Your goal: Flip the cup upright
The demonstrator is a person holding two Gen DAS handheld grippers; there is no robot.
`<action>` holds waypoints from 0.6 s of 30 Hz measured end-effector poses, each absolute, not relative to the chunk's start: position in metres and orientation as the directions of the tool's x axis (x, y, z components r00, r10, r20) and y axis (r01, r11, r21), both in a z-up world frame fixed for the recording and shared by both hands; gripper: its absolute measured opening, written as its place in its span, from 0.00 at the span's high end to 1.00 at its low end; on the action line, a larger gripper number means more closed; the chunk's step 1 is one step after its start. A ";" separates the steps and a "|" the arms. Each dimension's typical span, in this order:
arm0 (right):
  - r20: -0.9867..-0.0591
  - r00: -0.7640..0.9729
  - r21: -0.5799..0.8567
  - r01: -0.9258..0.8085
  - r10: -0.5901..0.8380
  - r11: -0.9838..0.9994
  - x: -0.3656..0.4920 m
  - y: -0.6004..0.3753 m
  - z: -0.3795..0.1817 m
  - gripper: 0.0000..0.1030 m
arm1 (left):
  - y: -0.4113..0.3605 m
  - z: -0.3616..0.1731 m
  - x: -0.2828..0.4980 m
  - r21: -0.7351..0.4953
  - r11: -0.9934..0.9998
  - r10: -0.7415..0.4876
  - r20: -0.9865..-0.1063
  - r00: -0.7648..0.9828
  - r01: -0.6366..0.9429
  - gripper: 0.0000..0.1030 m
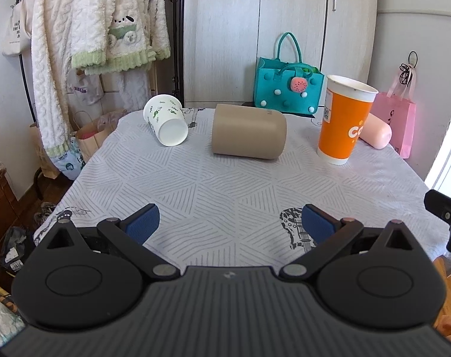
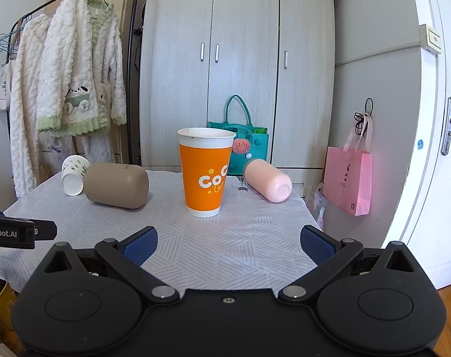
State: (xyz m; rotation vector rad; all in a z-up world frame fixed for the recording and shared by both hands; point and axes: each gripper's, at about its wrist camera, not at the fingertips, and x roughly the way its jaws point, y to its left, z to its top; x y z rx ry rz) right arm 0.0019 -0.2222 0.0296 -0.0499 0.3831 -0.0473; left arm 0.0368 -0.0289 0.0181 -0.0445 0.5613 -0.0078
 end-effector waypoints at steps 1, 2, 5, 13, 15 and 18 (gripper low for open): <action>-0.372 0.926 -0.058 0.037 -0.056 0.998 0.002 -0.223 0.030 0.00 | -0.029 0.018 0.036 -0.037 0.999 -0.013 -0.529 0.848 -0.007 0.00; -0.372 0.926 -0.057 0.039 -0.057 0.998 0.002 -0.223 0.030 0.00 | -0.029 0.018 0.036 -0.030 1.000 -0.009 -0.526 0.850 -0.008 0.00; -0.372 0.926 -0.058 0.042 -0.061 0.997 0.001 -0.223 0.030 0.00 | -0.030 0.019 0.035 -0.022 1.000 -0.004 -0.522 0.853 -0.008 0.00; -0.368 0.927 -0.057 0.052 -0.069 0.997 0.002 -0.224 0.031 0.00 | -0.029 0.019 0.033 -0.028 1.000 -0.006 -0.509 0.860 -0.010 0.00; -0.368 0.927 -0.057 0.052 -0.070 0.997 0.002 -0.225 0.031 0.00 | -0.029 0.020 0.032 -0.021 1.000 0.001 -0.502 0.865 -0.014 0.00; -0.369 0.927 -0.057 0.053 -0.071 0.997 0.002 -0.225 0.030 0.00 | -0.029 0.020 0.031 -0.015 1.000 0.007 -0.495 0.869 -0.016 0.00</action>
